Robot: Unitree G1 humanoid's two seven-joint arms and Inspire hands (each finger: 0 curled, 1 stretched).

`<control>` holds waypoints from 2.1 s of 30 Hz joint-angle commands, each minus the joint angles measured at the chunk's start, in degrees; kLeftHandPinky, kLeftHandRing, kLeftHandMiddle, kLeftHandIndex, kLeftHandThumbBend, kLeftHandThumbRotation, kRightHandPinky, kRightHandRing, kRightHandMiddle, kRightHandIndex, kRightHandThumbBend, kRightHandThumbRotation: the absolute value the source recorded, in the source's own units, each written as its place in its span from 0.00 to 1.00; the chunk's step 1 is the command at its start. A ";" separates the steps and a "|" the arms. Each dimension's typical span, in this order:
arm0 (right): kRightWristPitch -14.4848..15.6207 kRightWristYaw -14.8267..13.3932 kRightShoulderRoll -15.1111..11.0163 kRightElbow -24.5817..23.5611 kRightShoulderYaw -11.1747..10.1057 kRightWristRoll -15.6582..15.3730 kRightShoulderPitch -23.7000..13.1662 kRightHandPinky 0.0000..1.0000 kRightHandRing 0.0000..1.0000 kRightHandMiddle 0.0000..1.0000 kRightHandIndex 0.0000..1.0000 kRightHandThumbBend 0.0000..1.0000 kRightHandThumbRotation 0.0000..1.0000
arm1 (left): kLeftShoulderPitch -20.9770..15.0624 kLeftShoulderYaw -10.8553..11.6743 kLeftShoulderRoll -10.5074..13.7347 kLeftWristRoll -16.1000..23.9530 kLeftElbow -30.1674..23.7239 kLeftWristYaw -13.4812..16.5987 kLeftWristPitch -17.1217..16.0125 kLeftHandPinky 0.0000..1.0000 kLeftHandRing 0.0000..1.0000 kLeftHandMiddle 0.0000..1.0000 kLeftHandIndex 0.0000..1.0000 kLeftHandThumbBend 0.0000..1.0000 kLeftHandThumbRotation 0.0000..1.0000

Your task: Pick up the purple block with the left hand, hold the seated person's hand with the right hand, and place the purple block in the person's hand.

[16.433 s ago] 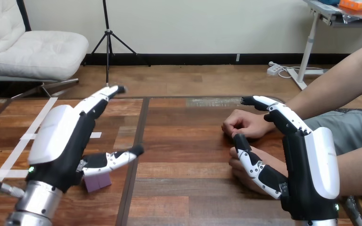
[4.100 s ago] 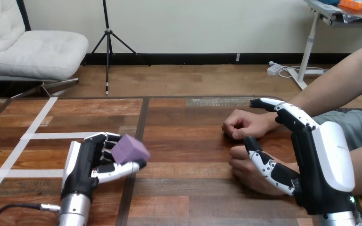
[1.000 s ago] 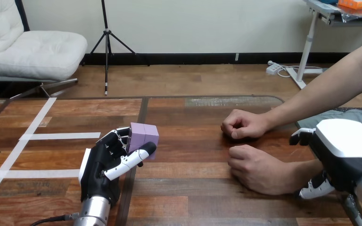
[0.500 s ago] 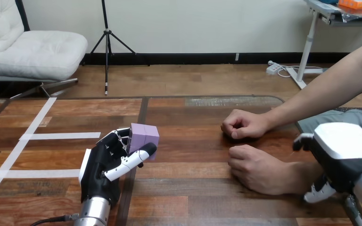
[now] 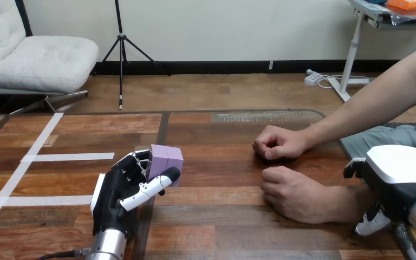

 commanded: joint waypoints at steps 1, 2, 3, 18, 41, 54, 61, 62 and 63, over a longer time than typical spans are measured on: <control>-0.20 0.72 -2.70 1.48 1.51 -0.94 -5.30 0.76 0.79 0.80 0.78 0.87 0.01 | -2.00 -0.01 0.52 0.75 -3.39 -0.48 -0.30 0.26 0.32 0.40 0.44 0.77 0.00; -0.22 1.08 -2.88 2.10 1.86 -1.14 -5.73 0.76 0.79 0.80 0.78 0.87 0.01 | -1.98 0.00 0.52 0.71 -3.47 -0.47 -0.17 0.26 0.32 0.40 0.44 0.77 0.00; -0.20 1.30 -3.01 2.49 2.10 -1.25 -6.01 0.77 0.79 0.80 0.78 0.87 0.02 | -1.96 0.02 0.52 0.68 -3.53 -0.47 -0.08 0.26 0.32 0.40 0.44 0.77 0.00; -0.28 3.21 -4.28 7.76 5.38 -1.31 -9.51 0.79 0.81 0.82 0.80 0.84 0.03 | -1.84 0.28 0.54 0.77 -3.88 -0.50 0.05 0.26 0.32 0.40 0.43 0.78 0.00; -3.87 0.73 -5.28 16.75 10.57 -1.51 -14.30 0.78 0.79 0.80 0.78 0.83 0.05 | -1.48 0.57 0.63 0.82 -4.49 -0.61 0.62 0.26 0.32 0.40 0.44 0.77 0.00; -4.46 0.07 -5.25 19.63 13.12 -2.31 -16.01 0.78 0.79 0.80 0.79 0.81 0.08 | -1.15 0.65 0.56 0.70 -4.99 -0.58 0.81 0.25 0.32 0.40 0.44 0.77 0.00; -3.75 -0.14 -4.90 20.62 14.17 -2.81 -16.63 0.74 0.76 0.78 0.77 0.81 0.07 | -0.87 0.59 0.54 0.96 -5.45 -0.12 0.92 0.25 0.32 0.40 0.44 0.77 0.00; -3.44 0.00 -4.74 20.88 14.37 -2.99 -16.82 0.74 0.76 0.78 0.76 0.81 0.07 | -0.84 0.60 0.54 0.96 -5.47 -0.10 0.92 0.25 0.32 0.40 0.44 0.77 0.00; -3.25 0.09 -4.67 21.05 14.52 -3.09 -16.94 0.71 0.75 0.76 0.75 0.81 0.07 | -0.82 0.60 0.55 0.96 -5.48 -0.09 0.91 0.25 0.32 0.40 0.44 0.77 0.00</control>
